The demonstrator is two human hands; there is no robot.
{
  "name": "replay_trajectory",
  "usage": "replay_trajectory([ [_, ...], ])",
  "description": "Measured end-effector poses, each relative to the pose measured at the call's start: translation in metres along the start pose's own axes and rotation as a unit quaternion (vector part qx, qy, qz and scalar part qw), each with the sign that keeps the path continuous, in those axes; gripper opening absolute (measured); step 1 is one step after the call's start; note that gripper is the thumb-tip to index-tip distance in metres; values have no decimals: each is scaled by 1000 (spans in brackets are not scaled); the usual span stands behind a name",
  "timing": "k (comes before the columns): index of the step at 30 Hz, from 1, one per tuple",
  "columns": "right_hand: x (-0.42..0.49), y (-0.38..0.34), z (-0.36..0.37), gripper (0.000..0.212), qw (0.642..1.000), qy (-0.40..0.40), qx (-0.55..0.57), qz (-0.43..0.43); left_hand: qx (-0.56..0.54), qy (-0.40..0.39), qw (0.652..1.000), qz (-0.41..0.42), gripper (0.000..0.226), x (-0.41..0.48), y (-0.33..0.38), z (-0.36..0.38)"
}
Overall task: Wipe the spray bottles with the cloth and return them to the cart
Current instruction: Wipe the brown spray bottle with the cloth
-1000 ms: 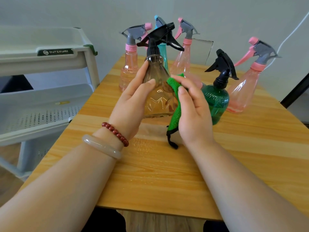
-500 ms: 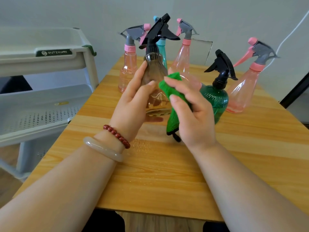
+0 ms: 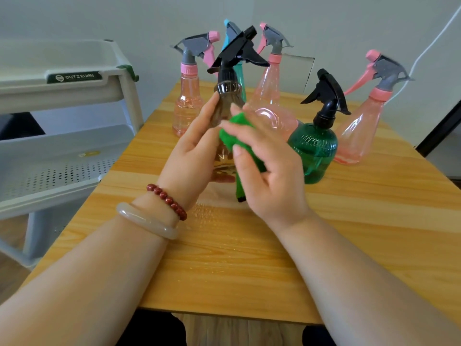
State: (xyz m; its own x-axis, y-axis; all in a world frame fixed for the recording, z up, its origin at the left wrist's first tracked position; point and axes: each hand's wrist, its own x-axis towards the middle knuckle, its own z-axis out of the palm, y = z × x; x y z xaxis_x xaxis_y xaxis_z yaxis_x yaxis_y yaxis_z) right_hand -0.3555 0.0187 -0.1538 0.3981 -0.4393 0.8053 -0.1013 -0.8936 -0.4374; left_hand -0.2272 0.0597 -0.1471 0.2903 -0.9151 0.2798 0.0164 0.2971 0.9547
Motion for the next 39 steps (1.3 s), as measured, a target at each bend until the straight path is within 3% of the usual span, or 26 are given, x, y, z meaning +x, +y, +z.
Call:
replay_trajectory([
  [5, -1, 4, -6, 33, 967, 64, 116, 216, 51, -19, 998, 33, 52, -2, -2, 2],
  [10, 0, -3, -10, 38, 990, -3, 101, 96, 50, -10, 998, 36, 53, -2, 1, 3],
  [11, 1, -3, -10, 39, 988, -7, 116, 103, 59, -14, 997, 40, 54, -2, 1, 2],
  [13, 5, 0, -10, 33, 985, 24, 118, 127, 88, -30, 994, 57, 57, -2, 1, -1],
  [18, 9, 15, -18, 20, 979, 141, -46, 136, 120, -64, 988, 69, 56, -3, -3, 1],
  [20, 10, 16, -21, 19, 979, 141, -40, 139, 121, -71, 988, 68, 55, -4, -3, 4],
  [25, 9, 12, -23, 18, 994, 61, -76, 44, 128, -65, 988, 60, 55, -2, -3, -2],
  [30, 15, 21, -22, 19, 973, 178, -86, 117, 152, -96, 982, 61, 55, -5, -4, 5],
  [35, 10, 17, -23, 18, 984, 115, -128, 33, 148, -94, 982, 69, 54, -4, -3, 2],
  [39, 16, 19, -17, 20, 961, 222, -145, 79, 174, -103, 976, 82, 54, -5, -3, 5],
])
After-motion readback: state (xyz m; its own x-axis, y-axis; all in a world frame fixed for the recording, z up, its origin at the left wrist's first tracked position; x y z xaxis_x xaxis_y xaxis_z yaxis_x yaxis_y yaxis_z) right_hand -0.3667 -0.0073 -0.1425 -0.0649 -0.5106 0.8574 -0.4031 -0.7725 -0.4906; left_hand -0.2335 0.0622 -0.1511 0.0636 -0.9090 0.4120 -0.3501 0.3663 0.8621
